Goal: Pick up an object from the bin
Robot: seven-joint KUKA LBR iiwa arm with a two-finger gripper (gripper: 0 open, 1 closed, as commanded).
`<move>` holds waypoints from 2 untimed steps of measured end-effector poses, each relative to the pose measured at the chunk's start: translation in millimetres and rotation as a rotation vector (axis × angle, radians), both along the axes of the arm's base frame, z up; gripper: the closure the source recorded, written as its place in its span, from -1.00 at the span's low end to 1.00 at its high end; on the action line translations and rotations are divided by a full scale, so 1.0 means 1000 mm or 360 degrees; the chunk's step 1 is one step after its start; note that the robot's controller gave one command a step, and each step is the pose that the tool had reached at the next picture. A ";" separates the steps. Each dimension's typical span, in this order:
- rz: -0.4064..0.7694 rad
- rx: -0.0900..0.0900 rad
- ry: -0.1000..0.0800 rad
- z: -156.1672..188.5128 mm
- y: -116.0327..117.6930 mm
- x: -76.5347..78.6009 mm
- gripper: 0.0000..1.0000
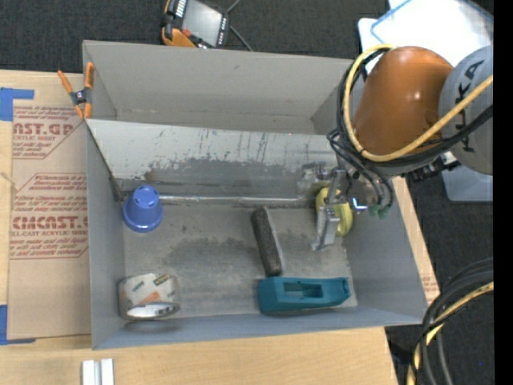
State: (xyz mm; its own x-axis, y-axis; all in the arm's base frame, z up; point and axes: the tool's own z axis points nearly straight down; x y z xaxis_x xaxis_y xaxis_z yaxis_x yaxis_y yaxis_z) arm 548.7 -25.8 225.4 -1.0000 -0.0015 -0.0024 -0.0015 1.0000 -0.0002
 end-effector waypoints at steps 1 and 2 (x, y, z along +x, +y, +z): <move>0.0000 0.0000 0.0000 0.000 0.000 0.000 -1.00; -0.0108 0.0002 -0.0003 -0.011 -0.004 0.004 -1.00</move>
Offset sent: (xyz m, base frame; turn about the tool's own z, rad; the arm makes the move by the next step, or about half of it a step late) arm 0.0054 -0.0056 -0.0137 0.0869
